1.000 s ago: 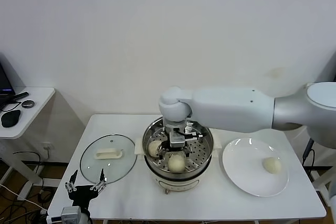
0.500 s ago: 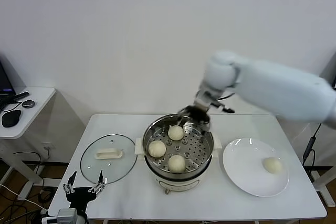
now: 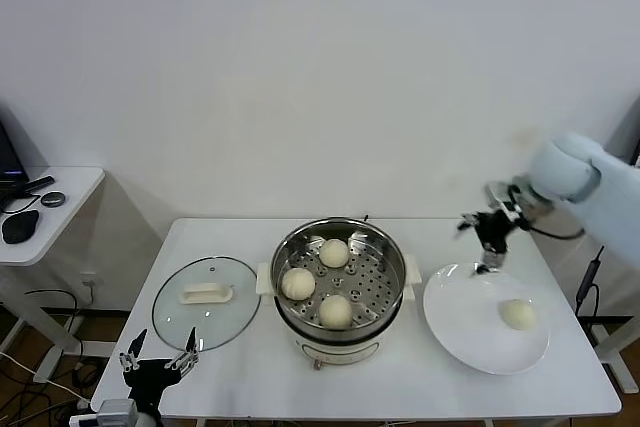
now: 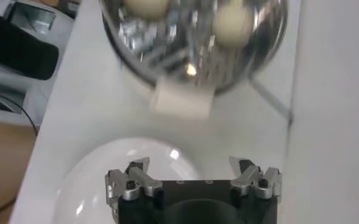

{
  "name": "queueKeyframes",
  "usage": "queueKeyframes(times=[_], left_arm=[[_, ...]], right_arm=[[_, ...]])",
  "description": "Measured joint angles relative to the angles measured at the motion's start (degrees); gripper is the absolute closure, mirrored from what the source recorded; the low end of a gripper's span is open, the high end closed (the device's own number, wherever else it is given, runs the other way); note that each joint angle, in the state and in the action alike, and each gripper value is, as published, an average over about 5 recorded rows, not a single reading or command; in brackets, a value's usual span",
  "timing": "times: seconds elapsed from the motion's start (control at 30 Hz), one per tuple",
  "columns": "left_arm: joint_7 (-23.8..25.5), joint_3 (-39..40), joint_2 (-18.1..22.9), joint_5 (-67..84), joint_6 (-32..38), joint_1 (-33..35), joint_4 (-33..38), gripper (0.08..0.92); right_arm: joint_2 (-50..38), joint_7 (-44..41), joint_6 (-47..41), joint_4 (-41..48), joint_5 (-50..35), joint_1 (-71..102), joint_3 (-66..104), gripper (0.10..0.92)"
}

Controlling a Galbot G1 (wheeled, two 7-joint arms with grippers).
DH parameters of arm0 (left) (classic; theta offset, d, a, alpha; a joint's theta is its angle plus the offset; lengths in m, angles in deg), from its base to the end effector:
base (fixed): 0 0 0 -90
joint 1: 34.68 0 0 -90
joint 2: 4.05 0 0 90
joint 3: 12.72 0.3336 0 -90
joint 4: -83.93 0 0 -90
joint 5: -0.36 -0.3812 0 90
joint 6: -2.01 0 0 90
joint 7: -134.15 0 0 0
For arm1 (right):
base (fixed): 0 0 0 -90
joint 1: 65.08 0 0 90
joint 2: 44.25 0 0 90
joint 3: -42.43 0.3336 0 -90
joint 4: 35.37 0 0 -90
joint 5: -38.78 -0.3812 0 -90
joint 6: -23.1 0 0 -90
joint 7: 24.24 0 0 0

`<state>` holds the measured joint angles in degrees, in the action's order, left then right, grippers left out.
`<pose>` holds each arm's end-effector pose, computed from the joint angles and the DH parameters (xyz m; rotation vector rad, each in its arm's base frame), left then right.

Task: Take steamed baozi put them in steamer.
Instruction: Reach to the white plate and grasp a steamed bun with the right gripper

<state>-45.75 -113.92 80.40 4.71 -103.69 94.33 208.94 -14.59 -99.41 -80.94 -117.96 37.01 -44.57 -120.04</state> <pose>0.1697 0.0715 -0.2771 0.1617 -2.8036 -0.1478 0.5107 -0.1542 -0.0695 1.3406 -1.4388 1.3026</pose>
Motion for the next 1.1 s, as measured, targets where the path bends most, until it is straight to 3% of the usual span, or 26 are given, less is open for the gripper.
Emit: queueKeyframes(times=[0.37,1.1], left_arm=[[0.07,0.73,0.57,-0.04,0.02,1.57,-0.72,0.177],[0.0,0.68,1.17,-0.87,-0.03,2.07,-1.84,0.177]], right_arm=[[-0.74,-0.4,0.21,5.56,12.24,18.8,15.87,0.203],[5.52,0.32,7.75,15.44,25.94,27.84,24.93,0.203]])
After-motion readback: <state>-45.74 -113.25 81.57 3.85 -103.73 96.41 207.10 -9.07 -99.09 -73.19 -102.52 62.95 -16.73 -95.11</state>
